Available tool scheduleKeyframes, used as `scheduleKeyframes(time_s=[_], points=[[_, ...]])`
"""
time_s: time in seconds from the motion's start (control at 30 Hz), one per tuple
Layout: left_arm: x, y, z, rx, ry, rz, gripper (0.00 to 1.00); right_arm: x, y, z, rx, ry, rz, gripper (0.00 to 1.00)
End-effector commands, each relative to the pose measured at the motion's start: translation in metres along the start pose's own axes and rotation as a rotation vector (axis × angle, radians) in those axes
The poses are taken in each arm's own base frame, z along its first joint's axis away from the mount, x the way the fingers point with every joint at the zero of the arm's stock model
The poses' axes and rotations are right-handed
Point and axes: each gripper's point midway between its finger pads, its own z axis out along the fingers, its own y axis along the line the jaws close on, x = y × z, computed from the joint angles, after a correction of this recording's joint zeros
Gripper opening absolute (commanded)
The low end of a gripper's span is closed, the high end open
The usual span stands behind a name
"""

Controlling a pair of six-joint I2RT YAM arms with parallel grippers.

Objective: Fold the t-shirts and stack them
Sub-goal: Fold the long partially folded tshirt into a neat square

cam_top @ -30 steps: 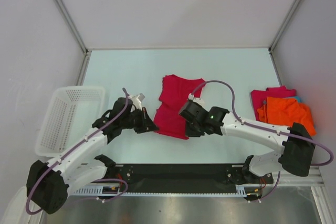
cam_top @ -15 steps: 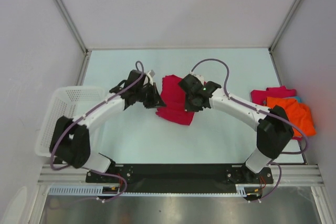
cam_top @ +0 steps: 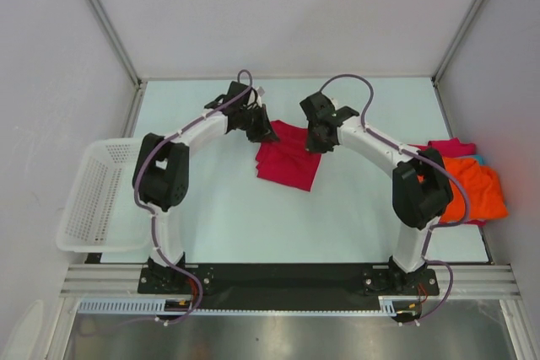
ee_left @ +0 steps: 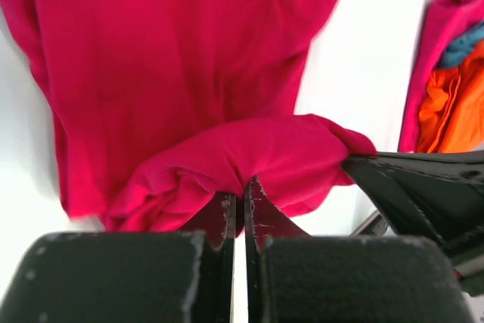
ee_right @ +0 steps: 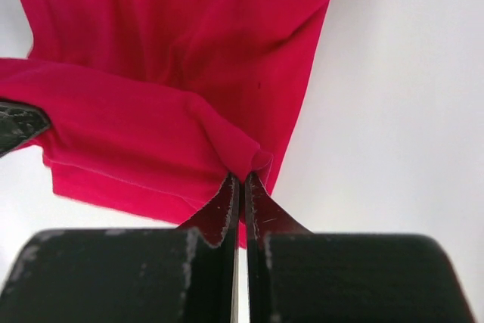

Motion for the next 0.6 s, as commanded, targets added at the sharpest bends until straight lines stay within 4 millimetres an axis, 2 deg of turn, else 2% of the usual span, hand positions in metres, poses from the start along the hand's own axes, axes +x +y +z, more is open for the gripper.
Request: scheduleKeyframes(time_s=[0.0,0.03,0.1,0.13,0.2,0.23,0.27,0.3,0.33,0.4,0.43,0.53,0.57], points=[[-0.027,0.006,0.007,0.018,-0.013,-0.003,0.02,-0.039,0.002,0.008,-0.015,-0.057,0.000,0.00],[-0.032,0.006,0.008,0.021,-0.018,-0.007,0.02,-0.037,0.000,0.017,-0.005,-0.039,-0.004,0.00],[-0.034,0.011,0.013,0.019,-0.012,-0.022,0.02,-0.050,0.001,0.020,-0.012,-0.049,0.008,0.00],[-0.036,0.014,0.014,0.017,-0.013,-0.027,0.02,-0.050,-0.003,0.030,0.000,-0.035,0.008,0.00],[-0.037,0.017,0.017,0.020,-0.010,-0.040,0.03,-0.056,0.000,0.036,-0.010,-0.032,0.010,0.00],[-0.040,0.018,0.017,0.023,-0.013,-0.043,0.04,-0.056,0.000,0.040,-0.011,-0.024,0.011,0.05],[-0.040,0.018,0.018,0.023,-0.013,-0.048,0.19,-0.054,-0.003,0.047,-0.006,-0.009,0.012,0.11],[-0.041,0.020,0.019,0.022,-0.012,-0.051,0.28,-0.057,-0.001,0.049,-0.015,-0.009,0.014,0.21],[-0.043,0.020,0.018,0.022,-0.017,-0.052,0.47,-0.058,0.000,0.050,-0.018,-0.009,0.013,0.31],[-0.044,0.020,0.016,0.023,-0.022,-0.046,0.64,-0.059,0.000,0.052,-0.014,-0.015,0.010,0.33],[-0.046,0.020,0.015,0.015,-0.030,-0.041,0.78,-0.059,0.000,0.052,-0.013,-0.018,0.008,0.33],[-0.048,0.020,0.007,-0.008,-0.050,-0.030,0.94,-0.065,-0.004,0.048,-0.004,-0.041,0.008,0.35],[-0.049,0.019,0.004,-0.008,-0.056,-0.022,0.95,-0.065,-0.004,0.046,-0.002,-0.045,0.006,0.35]])
